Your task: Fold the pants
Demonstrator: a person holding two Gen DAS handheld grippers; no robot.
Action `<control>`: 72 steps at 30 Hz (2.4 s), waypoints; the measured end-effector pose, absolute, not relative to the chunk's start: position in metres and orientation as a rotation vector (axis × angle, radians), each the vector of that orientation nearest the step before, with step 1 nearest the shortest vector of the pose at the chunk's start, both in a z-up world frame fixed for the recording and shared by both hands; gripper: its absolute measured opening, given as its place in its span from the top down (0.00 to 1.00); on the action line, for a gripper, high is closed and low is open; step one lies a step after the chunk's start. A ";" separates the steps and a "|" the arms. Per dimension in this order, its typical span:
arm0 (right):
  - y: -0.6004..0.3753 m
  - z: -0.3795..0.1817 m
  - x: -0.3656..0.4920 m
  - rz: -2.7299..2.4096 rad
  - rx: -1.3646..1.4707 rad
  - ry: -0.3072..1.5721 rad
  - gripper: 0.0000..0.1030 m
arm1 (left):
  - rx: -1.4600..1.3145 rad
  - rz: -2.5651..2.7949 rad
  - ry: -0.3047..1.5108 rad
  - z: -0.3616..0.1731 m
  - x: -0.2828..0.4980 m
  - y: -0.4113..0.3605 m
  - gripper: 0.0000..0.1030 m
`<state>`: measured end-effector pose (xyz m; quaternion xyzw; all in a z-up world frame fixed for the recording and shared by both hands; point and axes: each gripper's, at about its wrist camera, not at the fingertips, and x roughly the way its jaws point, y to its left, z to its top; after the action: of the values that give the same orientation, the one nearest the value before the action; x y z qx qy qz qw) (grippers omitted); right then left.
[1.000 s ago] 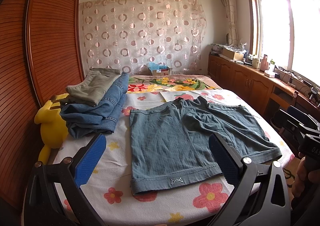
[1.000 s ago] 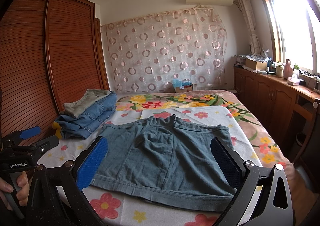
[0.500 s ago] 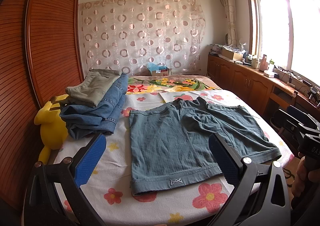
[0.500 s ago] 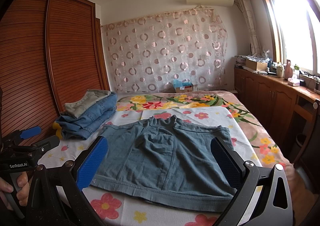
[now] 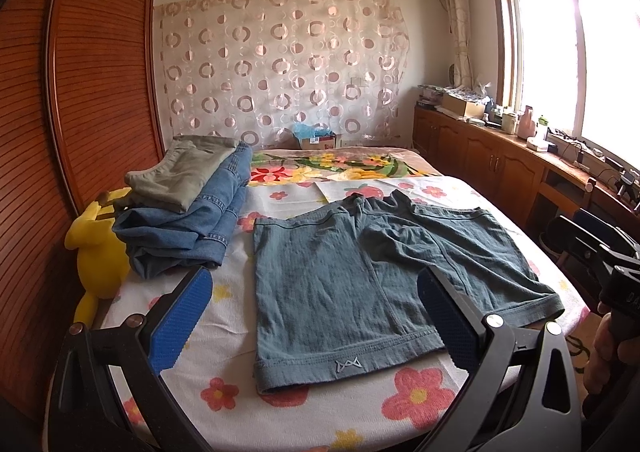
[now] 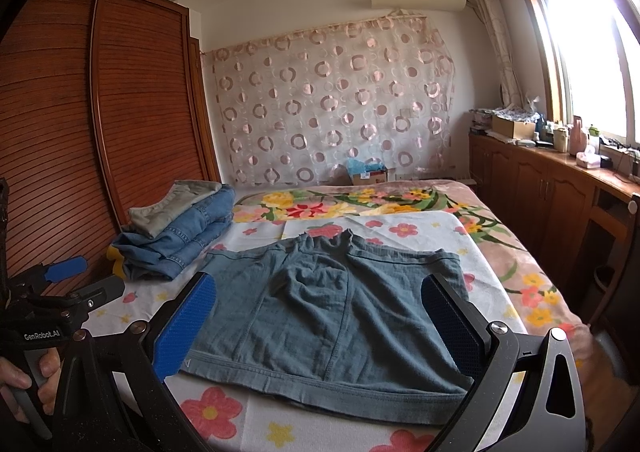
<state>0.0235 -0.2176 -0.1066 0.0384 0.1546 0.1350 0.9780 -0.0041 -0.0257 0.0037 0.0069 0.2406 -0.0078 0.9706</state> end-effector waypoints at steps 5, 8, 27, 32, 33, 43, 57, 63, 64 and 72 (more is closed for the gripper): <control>-0.220 -0.105 0.026 0.256 0.070 0.301 0.00 | 0.024 -0.022 0.493 0.005 0.003 -0.030 0.00; -0.222 -0.106 0.029 0.249 0.066 0.293 0.00 | 0.035 -0.040 0.505 0.003 0.015 -0.028 0.00; -0.233 -0.121 0.073 0.217 0.013 0.345 0.00 | 0.068 -0.199 0.574 -0.011 0.061 -0.037 0.00; -0.238 -0.119 0.086 0.208 -0.010 0.371 0.01 | 0.074 -0.226 0.610 -0.022 0.072 -0.042 0.00; -0.240 -0.120 0.090 0.207 -0.013 0.378 0.02 | 0.079 -0.228 0.616 -0.023 0.074 -0.044 0.00; -0.268 -0.112 0.130 0.212 -0.028 0.491 0.17 | 0.085 -0.278 0.679 -0.040 0.100 -0.052 0.00; -0.317 -0.106 0.209 0.195 0.076 0.775 0.66 | 0.071 -0.305 0.771 -0.069 0.117 -0.057 0.00; -0.322 -0.091 0.213 0.194 0.098 0.807 0.67 | 0.088 -0.336 0.790 -0.080 0.119 -0.064 0.00; -0.321 -0.087 0.211 0.197 0.101 0.809 0.67 | 0.088 -0.342 0.793 -0.082 0.119 -0.064 0.00; -0.314 -0.069 0.189 0.267 0.060 0.738 0.93 | 0.077 -0.356 0.809 -0.085 0.118 -0.064 0.00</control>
<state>0.1891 -0.3144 -0.0691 0.0294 0.3595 0.1300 0.9236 0.1182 -0.0637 -0.0851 0.0370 0.3914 -0.1721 0.9032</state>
